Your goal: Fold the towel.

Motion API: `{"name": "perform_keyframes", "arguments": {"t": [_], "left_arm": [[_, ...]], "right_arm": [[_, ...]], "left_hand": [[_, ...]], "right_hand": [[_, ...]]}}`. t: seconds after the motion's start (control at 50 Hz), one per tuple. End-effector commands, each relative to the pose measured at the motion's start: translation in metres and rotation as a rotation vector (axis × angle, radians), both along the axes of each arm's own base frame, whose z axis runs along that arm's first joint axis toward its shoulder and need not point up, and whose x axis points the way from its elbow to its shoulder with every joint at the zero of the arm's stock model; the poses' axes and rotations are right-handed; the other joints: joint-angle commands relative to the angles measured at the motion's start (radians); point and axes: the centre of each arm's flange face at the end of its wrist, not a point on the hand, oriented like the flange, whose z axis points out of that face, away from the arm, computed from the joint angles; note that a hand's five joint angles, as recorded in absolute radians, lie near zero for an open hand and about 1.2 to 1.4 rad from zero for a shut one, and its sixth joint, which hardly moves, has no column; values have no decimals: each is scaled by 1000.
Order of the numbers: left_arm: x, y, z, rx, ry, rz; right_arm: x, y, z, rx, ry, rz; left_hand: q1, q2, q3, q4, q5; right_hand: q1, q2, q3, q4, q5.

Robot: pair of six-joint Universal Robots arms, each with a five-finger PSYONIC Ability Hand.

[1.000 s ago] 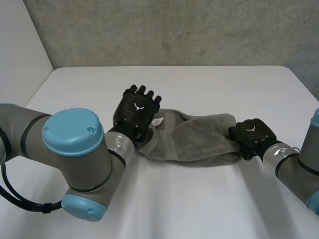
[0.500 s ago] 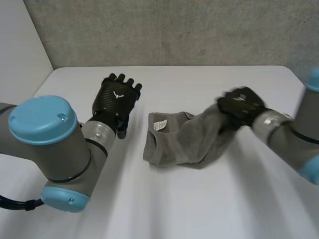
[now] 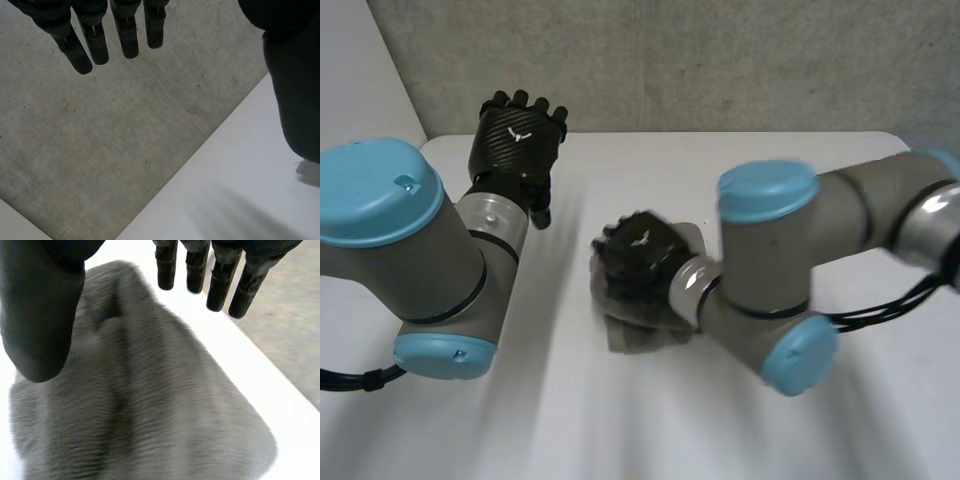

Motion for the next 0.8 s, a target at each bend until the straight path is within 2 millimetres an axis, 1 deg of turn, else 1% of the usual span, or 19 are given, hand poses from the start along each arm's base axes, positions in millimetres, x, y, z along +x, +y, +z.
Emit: {"name": "perform_keyframes", "arguments": {"t": [0.02,0.06,0.14,0.16,0.18,0.22,0.24,0.28,0.3,0.32,0.34,0.38,0.4,0.44,0.5,0.58,0.66,0.72,0.8], "left_arm": [[-13,2,5,-15,25,-30],[-20,6,1,8,54,-56],[-26,11,-13,60,73,-80],[-29,14,-23,92,65,-92],[-29,14,-23,93,65,-92],[-37,23,-46,159,27,-115],[-37,23,-46,160,27,-115],[-40,28,-72,227,-21,-124],[-40,28,-72,227,-21,-124],[-40,31,-84,258,-44,-126],[-40,31,-85,258,-45,-126],[-40,36,-106,309,-85,-130],[-40,36,-106,309,-86,-130],[-38,38,-117,332,-103,-126],[-38,38,-118,337,-107,-126],[-37,37,-113,328,-94,-124],[-37,37,-101,306,-75,-125],[-37,37,-99,302,-71,-126],[-37,38,-90,291,-44,-127]], "right_arm": [[-42,-15,40,35,-143,-141],[-53,-18,46,51,-172,-174],[-63,-27,41,64,-165,-210],[-67,-31,39,67,-163,-224],[-67,-31,39,67,-163,-224],[-69,-37,32,81,-154,-237],[-69,-37,32,81,-154,-237],[-65,-44,9,123,-129,-231],[-65,-44,9,124,-128,-231],[-63,-47,-1,143,-118,-227],[-63,-47,-2,143,-118,-227],[-59,-53,-20,166,-99,-227],[-59,-53,-20,166,-98,-227],[-57,-58,-40,195,-72,-232],[-56,-59,-46,205,-63,-234],[-56,-61,-51,212,-60,-235],[-57,-62,-51,212,-60,-242],[-57,-62,-51,216,-62,-245],[-58,-63,-44,205,-72,-252]], "left_hand": [[-82,-72,-61,-79,-216],[-82,-72,-61,-79,-216],[-82,-72,-61,-79,-216],[-85,-75,-64,-82,-219],[-85,-75,-64,-82,-219],[-85,-75,-64,-82,-219],[-85,-75,-64,-82,-219],[-82,-72,-61,-79,-216],[-82,-72,-61,-79,-216],[-82,-72,-61,-79,-216],[-82,-72,-61,-79,-216],[-76,-66,-56,-73,-210],[-76,-66,-56,-73,-210],[-73,-63,-53,-70,-208],[-73,-63,-53,-70,-208],[-73,-63,-53,-70,-208],[-73,-63,-53,-70,-208],[-73,-63,-53,-70,-208],[-73,-63,-53,-70,-208]], "right_hand": [[-75,-81,-74,-77,-59],[-75,-81,-74,-77,-59],[-75,-81,-74,-77,-59],[-75,-81,-74,-77,-59],[-75,-81,-74,-77,-59],[-75,-81,-74,-77,-59],[-75,-81,-74,-77,-59],[-75,-81,-74,-77,-59],[-75,-81,-74,-77,-59],[-75,-81,-74,-77,-59],[-75,-81,-74,-77,-59],[-75,-81,-74,-77,-59],[-75,-81,-74,-77,-59],[-75,-81,-74,-77,-59],[-75,-81,-74,-77,-59],[-75,-81,-74,-77,-59],[-75,-81,-74,-77,-59],[-75,-81,-74,-77,-59],[-75,-81,-74,-77,-59]]}}
